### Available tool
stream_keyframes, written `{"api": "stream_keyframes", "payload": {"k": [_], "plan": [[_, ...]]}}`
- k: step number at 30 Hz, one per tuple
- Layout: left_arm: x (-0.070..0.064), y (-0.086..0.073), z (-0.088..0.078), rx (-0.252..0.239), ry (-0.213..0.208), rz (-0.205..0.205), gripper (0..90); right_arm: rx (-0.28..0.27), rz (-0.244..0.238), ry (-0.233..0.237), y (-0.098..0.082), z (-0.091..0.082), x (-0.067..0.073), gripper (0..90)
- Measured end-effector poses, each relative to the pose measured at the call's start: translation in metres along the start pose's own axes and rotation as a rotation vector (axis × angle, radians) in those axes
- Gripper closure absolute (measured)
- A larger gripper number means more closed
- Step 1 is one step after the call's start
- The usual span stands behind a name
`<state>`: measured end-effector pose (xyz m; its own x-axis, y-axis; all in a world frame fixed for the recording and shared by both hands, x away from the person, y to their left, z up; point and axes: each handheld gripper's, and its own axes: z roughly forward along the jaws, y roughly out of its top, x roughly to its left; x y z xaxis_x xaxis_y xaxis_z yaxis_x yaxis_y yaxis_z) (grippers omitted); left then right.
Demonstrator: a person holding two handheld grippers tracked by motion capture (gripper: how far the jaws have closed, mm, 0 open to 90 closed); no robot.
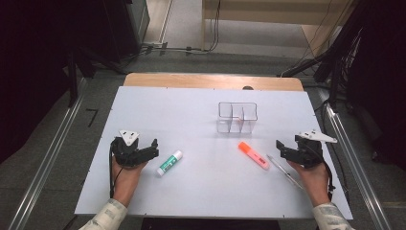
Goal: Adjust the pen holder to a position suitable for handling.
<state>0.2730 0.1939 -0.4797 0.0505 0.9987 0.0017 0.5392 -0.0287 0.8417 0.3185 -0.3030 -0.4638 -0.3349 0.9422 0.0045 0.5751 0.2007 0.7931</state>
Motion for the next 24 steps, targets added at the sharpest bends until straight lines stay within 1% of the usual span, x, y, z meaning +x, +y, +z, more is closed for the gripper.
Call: {"api": "stream_keyframes", "payload": {"k": [4,6,8,12,14,16,18,22,24], "plan": [[-0.013,0.007,0.006,-0.008,-0.017,0.026,8.1,0.013,0.003,-0.009,0.008,0.012,0.005,22.6],[-0.019,0.010,0.010,0.002,-0.025,0.034,8.5,0.016,0.018,-0.008,0.013,0.017,0.006,23.4],[-0.026,0.012,0.014,0.002,-0.028,0.045,8.5,0.013,0.022,-0.005,0.016,0.021,0.006,23.3],[-0.030,0.015,0.021,0.012,-0.027,0.039,8.5,0.012,0.025,-0.006,0.019,0.025,0.008,23.4],[-0.032,0.016,0.023,0.017,-0.025,0.044,8.5,0.010,0.016,-0.013,0.020,0.028,0.009,23.4],[-0.034,0.017,0.025,0.016,-0.028,0.043,8.5,0.004,0.019,-0.008,0.022,0.029,0.009,24.0],[-0.036,0.019,0.027,0.016,-0.031,0.041,8.5,0.003,0.032,-0.001,0.023,0.029,0.009,24.7],[-0.044,0.024,0.031,0.010,-0.043,0.037,8.5,-0.005,0.037,0.009,0.028,0.032,0.012,26.3],[-0.049,0.027,0.034,0.009,-0.040,0.045,8.5,-0.010,0.030,0.007,0.029,0.034,0.014,27.2]]}}
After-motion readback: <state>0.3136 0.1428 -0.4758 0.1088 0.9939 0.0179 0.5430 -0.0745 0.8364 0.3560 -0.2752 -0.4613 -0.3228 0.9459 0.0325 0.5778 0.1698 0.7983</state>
